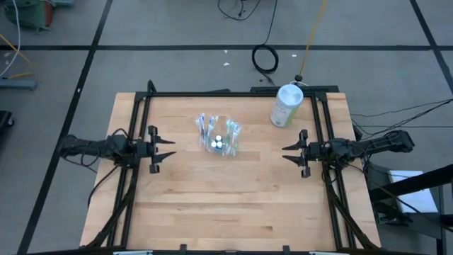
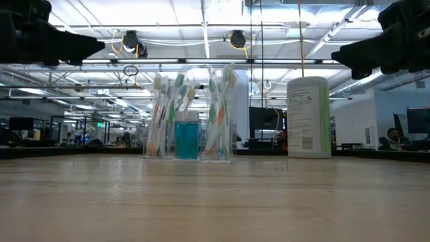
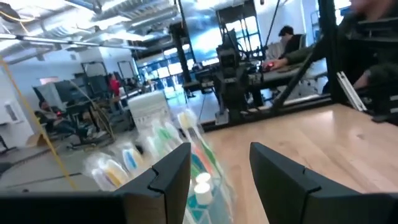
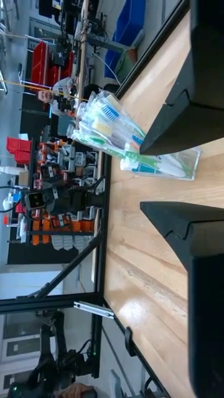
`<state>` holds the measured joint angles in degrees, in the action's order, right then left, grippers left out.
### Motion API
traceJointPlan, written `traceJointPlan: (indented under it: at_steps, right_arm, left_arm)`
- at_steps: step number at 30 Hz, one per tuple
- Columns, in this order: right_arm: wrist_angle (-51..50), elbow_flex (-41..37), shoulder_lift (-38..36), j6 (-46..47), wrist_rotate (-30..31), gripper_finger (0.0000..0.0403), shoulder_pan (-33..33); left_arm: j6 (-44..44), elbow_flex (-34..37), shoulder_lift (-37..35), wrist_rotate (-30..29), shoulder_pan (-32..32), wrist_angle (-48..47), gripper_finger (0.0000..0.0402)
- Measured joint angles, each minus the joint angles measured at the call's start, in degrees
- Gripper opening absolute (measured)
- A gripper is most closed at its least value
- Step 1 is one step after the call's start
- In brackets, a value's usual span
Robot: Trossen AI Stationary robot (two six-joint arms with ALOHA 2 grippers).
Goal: Pick & Place toothbrushing station
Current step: Return to Home Position
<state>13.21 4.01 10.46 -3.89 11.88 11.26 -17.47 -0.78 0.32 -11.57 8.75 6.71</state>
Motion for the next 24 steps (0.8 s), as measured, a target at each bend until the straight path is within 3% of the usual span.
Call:
traceJointPlan:
  at_steps: [7,14,24]
  right_arm:
    - [0.6,0.0,0.0,-0.1,0.0,0.0125,0.0]
    - [0.2,-2.0,0.0,-0.1,0.1,0.0124,0.0]
    - [1.7,-3.2,0.0,0.2,0.0,0.0121,0.0]
  left_arm:
    - [1.4,-0.1,0.0,9.0,-6.7,-2.2,0.017]
    - [4.8,-0.1,0.0,9.6,-10.5,-4.2,0.017]
    - [5.4,-0.1,0.0,9.6,-11.4,-4.8,0.017]
